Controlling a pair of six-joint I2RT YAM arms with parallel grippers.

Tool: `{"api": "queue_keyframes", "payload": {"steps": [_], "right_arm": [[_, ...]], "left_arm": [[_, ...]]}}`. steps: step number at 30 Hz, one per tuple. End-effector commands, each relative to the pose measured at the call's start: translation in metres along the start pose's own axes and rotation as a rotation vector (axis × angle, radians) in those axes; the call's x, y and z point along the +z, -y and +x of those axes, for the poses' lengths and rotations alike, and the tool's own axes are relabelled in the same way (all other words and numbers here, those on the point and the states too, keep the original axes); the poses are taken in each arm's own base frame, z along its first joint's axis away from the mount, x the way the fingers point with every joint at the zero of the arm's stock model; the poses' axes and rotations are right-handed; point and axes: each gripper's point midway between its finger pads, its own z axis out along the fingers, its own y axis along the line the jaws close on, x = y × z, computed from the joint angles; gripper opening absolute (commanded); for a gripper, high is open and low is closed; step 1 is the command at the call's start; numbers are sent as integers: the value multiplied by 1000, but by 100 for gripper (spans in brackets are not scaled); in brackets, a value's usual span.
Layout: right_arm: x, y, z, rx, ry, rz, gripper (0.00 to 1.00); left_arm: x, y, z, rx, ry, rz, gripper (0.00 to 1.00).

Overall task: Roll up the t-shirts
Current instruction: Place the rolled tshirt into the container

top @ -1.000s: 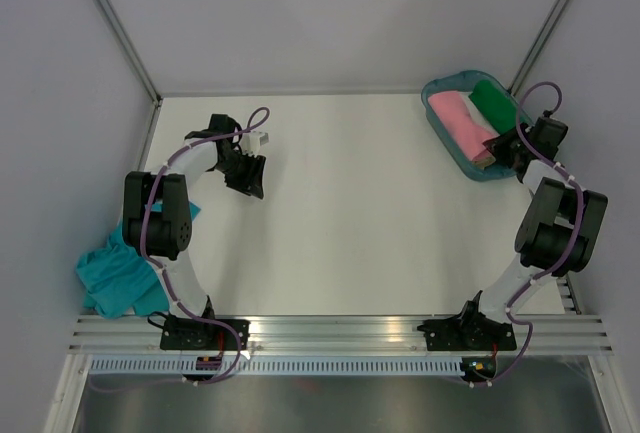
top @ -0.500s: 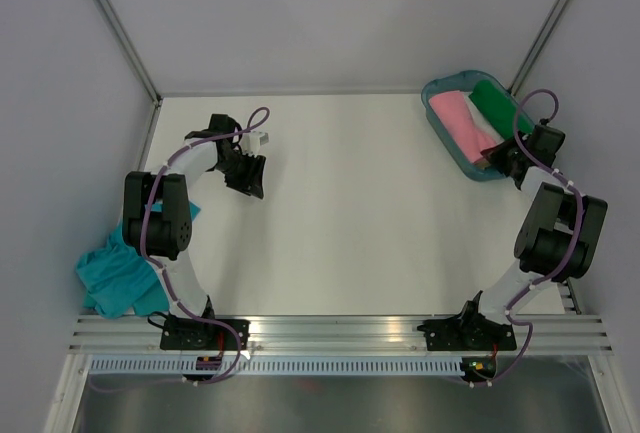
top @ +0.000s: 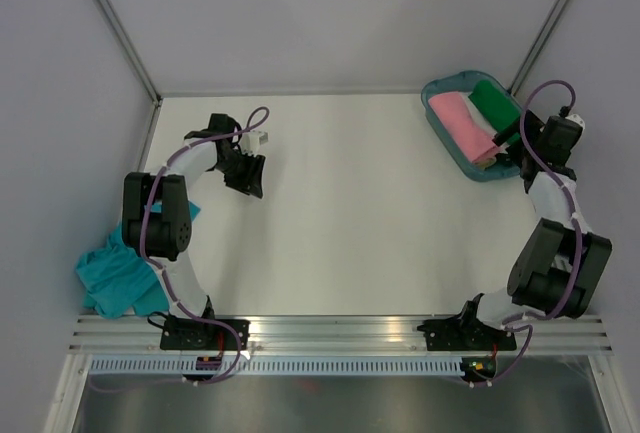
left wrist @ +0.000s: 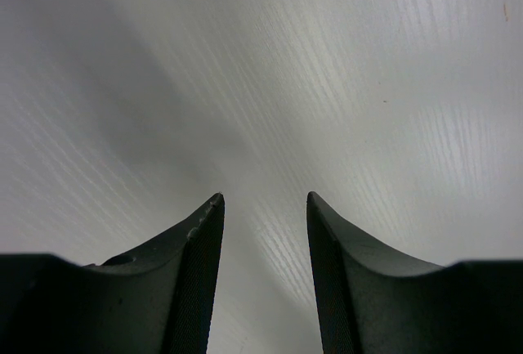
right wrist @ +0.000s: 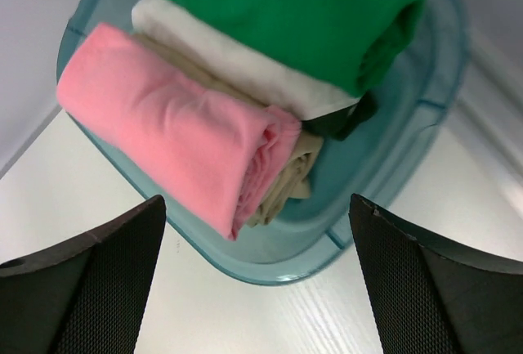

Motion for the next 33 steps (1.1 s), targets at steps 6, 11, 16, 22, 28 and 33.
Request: {"api": "queue_keyframes", "payload": {"steps": [6, 11, 16, 22, 28, 33], "right_arm": [[-88, 40, -14, -200, 181, 204, 98], [-121, 56, 3, -249, 199, 256, 98], [-131, 73, 41, -230, 144, 283, 98], [-138, 76, 65, -174, 150, 262, 98], [-138, 70, 72, -184, 152, 226, 98], [-139, 69, 78, -199, 153, 214, 98]], "left_arm": [[-55, -2, -25, 29, 147, -132, 50], [-81, 1, -31, 32, 230, -192, 51], [-100, -5, -19, 47, 273, -288, 51], [-98, -9, 10, 55, 294, -334, 52], [-100, -9, 25, 63, 320, -351, 53], [-103, -6, 29, 68, 345, -352, 54]]}}
